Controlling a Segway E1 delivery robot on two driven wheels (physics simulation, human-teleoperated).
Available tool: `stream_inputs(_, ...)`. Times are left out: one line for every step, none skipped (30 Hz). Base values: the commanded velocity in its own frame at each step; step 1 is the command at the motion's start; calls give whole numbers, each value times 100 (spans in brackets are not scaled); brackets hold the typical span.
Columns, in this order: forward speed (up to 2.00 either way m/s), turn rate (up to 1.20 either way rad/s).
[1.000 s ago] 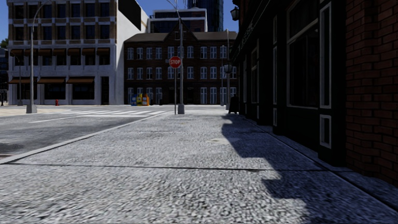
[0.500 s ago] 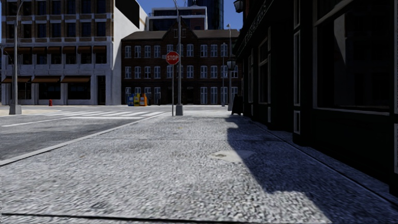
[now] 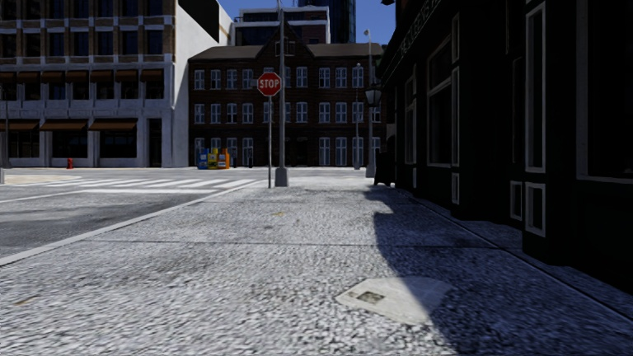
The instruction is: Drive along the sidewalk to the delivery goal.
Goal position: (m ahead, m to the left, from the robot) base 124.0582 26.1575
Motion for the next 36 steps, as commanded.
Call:
stream_inputs(200, 0)
stream_inputs(200, 0)
stream_inputs(200, 0)
stream_inputs(200, 0)
stream_inputs(200, 0)
stream_inputs(200, 0)
stream_inputs(200, 0)
stream_inputs(200, 0)
stream_inputs(200, 0)
stream_inputs(200, 0)
stream_inputs(200, 0)
stream_inputs(200, 0)
stream_inputs(200, 0)
stream_inputs(200, 0)
stream_inputs(200, -5)
stream_inputs(200, -5)
stream_inputs(200, -17)
stream_inputs(200, -20)
stream_inputs(200, -20)
stream_inputs(200, -21)
stream_inputs(200, -21)
stream_inputs(200, -21)
stream_inputs(200, -21)
stream_inputs(200, -21)
stream_inputs(200, -21)
stream_inputs(200, -21)
stream_inputs(200, -21)
stream_inputs(200, -21)
stream_inputs(200, -21)
stream_inputs(200, -21)
stream_inputs(200, -21)
stream_inputs(200, -15)
stream_inputs(200, -4)
stream_inputs(200, 0)
stream_inputs(200, 0)
stream_inputs(200, 0)
